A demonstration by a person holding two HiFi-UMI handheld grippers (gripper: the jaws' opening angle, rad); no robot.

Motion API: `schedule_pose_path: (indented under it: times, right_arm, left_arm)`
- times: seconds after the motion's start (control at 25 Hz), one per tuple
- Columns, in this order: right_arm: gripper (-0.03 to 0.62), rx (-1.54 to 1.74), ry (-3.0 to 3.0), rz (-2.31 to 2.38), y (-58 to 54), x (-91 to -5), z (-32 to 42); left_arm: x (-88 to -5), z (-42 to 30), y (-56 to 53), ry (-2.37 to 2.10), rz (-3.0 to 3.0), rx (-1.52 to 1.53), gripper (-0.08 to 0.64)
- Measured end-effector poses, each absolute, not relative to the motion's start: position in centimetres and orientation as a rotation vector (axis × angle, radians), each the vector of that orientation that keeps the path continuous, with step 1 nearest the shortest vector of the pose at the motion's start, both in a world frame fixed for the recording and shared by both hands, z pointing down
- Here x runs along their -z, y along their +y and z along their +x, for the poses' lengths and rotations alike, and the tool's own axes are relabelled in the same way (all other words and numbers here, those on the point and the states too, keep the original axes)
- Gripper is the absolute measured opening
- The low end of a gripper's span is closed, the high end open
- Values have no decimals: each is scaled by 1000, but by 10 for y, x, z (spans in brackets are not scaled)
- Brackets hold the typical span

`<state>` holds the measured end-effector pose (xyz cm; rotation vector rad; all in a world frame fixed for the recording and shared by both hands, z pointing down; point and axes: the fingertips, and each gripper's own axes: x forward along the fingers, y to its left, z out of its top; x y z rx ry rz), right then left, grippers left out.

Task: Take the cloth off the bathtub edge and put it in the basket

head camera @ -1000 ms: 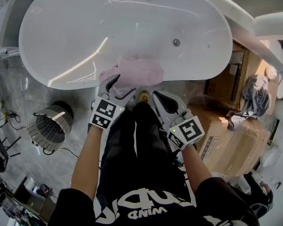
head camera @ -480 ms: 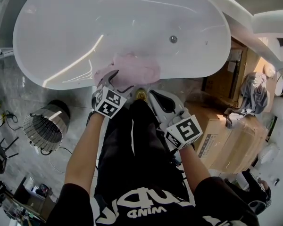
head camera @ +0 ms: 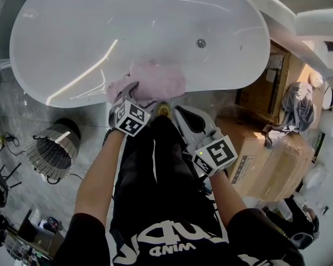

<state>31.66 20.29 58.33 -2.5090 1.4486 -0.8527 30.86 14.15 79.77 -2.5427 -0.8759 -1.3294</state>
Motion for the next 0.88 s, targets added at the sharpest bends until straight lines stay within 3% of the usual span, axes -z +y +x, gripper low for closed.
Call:
schedule_pose_path:
  times: [0.28,0.4,0.6,0.88]
  right_arm:
    - [5,879,1412,-2499,201,-589,319]
    - [5,876,1416,-2498,199,-591,319]
    - [5,887,1414,-2497,199,-592,318]
    - [5,897,1371,-2492,205,-592,319]
  left_arm:
    - [-804,312,139,-838,-2511,1333,382]
    - [-805,316,134,-794,-2510,1345,329]
    - [-806,316,131,-789,-2494,1360,314]
    - [-801,314,134,-838,-2426,1356,240]
